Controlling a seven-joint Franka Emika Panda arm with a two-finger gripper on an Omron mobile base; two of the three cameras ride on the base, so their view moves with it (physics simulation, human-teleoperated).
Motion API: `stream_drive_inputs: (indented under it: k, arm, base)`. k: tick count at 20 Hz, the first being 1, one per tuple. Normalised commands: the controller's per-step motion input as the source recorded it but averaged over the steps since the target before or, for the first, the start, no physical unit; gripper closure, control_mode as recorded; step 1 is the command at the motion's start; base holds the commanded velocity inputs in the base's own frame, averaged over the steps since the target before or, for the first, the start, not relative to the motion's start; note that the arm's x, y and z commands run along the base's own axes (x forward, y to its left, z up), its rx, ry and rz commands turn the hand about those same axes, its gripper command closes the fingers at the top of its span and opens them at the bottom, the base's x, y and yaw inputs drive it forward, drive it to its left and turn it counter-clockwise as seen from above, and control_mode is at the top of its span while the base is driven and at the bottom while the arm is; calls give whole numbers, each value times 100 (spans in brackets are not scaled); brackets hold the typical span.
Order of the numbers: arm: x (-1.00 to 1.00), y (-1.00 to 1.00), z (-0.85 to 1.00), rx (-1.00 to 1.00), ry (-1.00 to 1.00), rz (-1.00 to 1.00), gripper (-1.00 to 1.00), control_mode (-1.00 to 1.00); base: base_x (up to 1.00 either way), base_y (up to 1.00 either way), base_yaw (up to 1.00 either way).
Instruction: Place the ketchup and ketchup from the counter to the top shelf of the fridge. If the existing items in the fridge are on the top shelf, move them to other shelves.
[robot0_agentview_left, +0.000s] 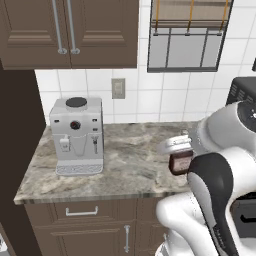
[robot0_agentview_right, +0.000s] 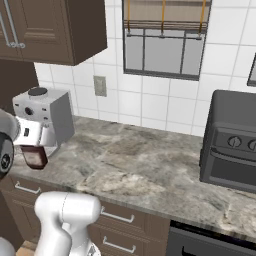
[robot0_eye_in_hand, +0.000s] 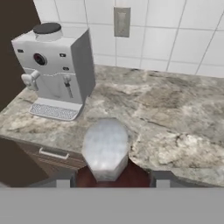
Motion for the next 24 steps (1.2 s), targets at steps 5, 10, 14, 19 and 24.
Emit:
stream_drive_inputs:
  k: [5,10,14,19,24]
  arm:
    - [-73,-21,33,1,-25,0,100,-100]
    - [-5,-2,0,0,1,0,100,-100]
    - [-33,0,0,0,0,0,100,-100]
    - [-20,-3,0,1,0,1,100,100]
    - [0,0,0,0,0,0,100,100]
  base:
    - [0,0,0]
    - [0,0,0]
    - [0,0,0]
    - [-80,-10,29]
    - [-61,13,90]
